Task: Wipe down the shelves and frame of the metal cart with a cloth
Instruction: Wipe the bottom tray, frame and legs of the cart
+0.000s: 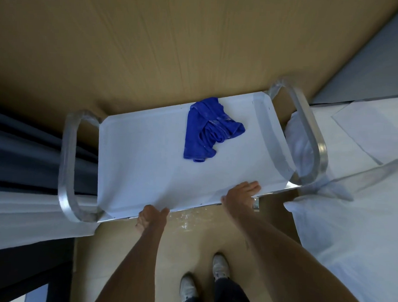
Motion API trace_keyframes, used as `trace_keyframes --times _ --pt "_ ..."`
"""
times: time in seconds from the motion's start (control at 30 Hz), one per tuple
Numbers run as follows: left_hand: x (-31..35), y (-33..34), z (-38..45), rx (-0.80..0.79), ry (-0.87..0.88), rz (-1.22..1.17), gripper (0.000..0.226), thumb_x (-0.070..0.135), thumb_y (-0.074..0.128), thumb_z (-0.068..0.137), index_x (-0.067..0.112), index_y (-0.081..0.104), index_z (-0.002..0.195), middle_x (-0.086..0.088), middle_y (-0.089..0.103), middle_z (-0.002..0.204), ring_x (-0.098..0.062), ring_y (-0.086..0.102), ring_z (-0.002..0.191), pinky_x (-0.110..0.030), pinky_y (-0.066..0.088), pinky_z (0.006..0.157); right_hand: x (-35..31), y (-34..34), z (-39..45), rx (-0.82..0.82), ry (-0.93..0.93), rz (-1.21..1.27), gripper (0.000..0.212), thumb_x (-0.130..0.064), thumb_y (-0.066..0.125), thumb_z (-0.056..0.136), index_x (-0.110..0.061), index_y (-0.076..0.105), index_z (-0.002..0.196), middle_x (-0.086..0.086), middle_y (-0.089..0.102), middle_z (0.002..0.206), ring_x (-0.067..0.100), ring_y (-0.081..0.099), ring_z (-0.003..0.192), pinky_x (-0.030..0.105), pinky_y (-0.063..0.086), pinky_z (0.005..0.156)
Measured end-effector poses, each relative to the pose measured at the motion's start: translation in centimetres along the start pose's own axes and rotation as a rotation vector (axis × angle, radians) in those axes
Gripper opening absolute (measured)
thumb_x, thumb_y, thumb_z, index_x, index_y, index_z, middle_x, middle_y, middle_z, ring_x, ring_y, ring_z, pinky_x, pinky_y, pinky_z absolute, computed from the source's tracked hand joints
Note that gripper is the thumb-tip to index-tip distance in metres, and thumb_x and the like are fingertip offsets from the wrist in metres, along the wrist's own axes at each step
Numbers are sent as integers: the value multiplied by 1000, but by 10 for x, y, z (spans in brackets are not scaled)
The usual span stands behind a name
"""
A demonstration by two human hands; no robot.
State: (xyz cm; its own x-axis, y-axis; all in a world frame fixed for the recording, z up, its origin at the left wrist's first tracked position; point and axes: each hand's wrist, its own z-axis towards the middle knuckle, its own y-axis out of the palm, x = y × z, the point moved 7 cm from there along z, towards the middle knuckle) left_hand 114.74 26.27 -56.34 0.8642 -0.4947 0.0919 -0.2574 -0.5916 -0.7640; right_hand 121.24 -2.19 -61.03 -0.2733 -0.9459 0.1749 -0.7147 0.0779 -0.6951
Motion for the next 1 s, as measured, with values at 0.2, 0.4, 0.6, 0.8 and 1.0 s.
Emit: trace_keyframes --times 0.2,0.4,0.6,0.8,1.0 --pt "20 -13 4 -40 -48 16 40 37 75 81 4 69 104 -14 70 107 -31 67 99 -28 42 73 -3 -18 1 -27 56 -55 76 -40 29 106 22 9 145 49 14 148 66 14 137 67 18 113" --pt "96 -41 32 -137 42 246 33 24 61 82 10 70 110 -8 71 107 -26 69 98 -32 54 82 -35 -109 3 71 -58 67 31 -28 54 93 -16 61 120 7 64 119 28 59 110 41 44 95" --pt "231 -60 48 -78 327 -81 33 20 52 95 5 58 124 -15 62 125 -34 60 113 -35 49 88 -79 -197 67 400 -93 608 63 -31 55 93 -14 31 148 18 31 151 36 33 137 48 42 104" --pt "262 -26 71 -175 365 -189 22 7 51 86 6 63 104 -12 65 104 -33 62 95 -31 44 68 -99 -164 105 245 -129 439 114 -70 65 77 -22 0 157 18 -1 163 36 -1 151 54 28 114" --pt "262 -8 75 -244 353 -389 28 16 47 89 23 71 101 -4 70 106 -29 64 94 -37 56 84 -97 -173 98 558 -152 568 64 -31 70 83 -10 41 135 17 51 131 36 46 119 45 47 94"
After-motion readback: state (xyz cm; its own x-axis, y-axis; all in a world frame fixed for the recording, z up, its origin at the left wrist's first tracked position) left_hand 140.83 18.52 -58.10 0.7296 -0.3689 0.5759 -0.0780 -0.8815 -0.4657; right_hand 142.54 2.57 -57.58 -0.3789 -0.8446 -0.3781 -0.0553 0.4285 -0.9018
